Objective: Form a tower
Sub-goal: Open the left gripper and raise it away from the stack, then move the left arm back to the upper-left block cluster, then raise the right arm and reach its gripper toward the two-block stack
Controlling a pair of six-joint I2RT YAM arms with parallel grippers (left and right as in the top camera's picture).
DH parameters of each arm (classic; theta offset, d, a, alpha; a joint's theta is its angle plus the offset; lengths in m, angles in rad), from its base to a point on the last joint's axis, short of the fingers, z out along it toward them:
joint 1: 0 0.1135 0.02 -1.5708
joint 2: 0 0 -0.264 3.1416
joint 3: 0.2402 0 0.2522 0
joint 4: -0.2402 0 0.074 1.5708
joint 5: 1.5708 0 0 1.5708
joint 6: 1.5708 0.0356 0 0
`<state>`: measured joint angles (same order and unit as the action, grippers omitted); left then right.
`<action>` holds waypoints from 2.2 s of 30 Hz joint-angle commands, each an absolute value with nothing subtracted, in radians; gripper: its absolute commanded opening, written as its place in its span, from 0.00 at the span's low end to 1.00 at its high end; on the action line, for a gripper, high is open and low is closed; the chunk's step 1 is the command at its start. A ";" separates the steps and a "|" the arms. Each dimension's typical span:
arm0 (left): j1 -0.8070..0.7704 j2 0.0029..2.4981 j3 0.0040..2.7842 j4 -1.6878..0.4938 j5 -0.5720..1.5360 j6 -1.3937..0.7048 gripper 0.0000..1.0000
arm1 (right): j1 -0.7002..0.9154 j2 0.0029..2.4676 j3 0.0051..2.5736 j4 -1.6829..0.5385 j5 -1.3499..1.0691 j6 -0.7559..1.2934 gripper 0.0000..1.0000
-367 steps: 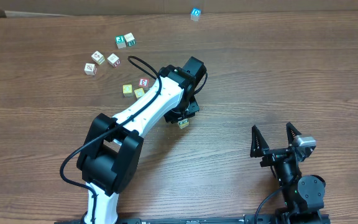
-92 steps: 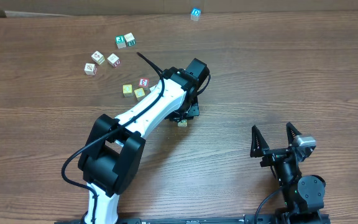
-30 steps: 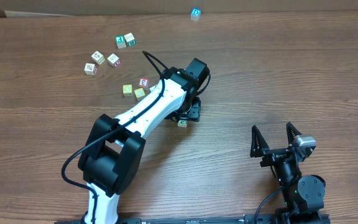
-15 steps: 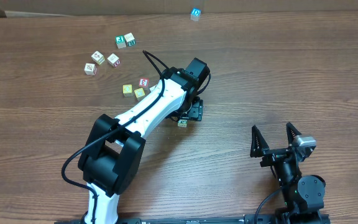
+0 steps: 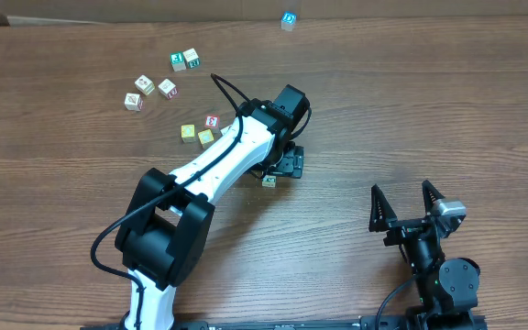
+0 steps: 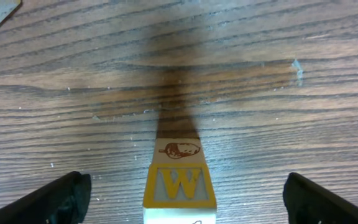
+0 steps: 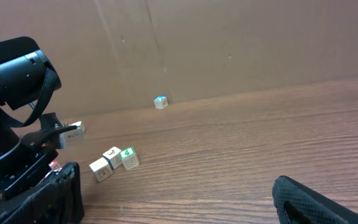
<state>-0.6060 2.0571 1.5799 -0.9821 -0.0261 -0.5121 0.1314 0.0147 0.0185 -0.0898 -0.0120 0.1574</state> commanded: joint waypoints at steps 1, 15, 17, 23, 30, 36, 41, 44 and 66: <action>-0.582 2.042 1.628 -0.991 -0.026 -0.484 0.97 | 0.129 0.003 0.008 -0.084 -0.012 0.163 1.00; -0.375 2.042 2.003 -1.209 -0.041 -0.433 0.89 | 0.129 0.003 0.008 -0.084 -0.012 0.163 1.00; -0.339 2.042 2.014 -1.220 -0.041 -0.433 0.82 | 0.129 0.003 0.008 -0.084 -0.012 0.163 1.00; -0.216 2.042 2.009 -1.268 -0.109 -0.433 0.87 | 0.129 0.003 0.008 -0.084 -0.012 0.163 1.00; -0.049 2.042 2.009 -1.311 -0.146 -0.433 1.00 | 0.129 0.003 0.008 -0.084 -0.012 0.163 1.00; 0.095 2.042 2.009 -1.349 -0.145 -0.433 1.00 | 0.129 0.003 0.008 -0.084 -0.008 0.161 1.00; 0.179 2.042 2.009 -1.388 -0.145 -0.433 1.00 | 0.129 0.003 0.008 -0.072 -0.001 0.159 1.00; 0.214 2.042 2.009 -1.391 -0.132 -0.434 0.99 | 0.129 0.003 0.008 -0.020 -0.038 0.161 1.00; 0.235 2.042 2.009 -1.382 -0.106 -0.433 0.99 | 0.128 0.490 0.703 -0.284 -0.165 0.332 1.00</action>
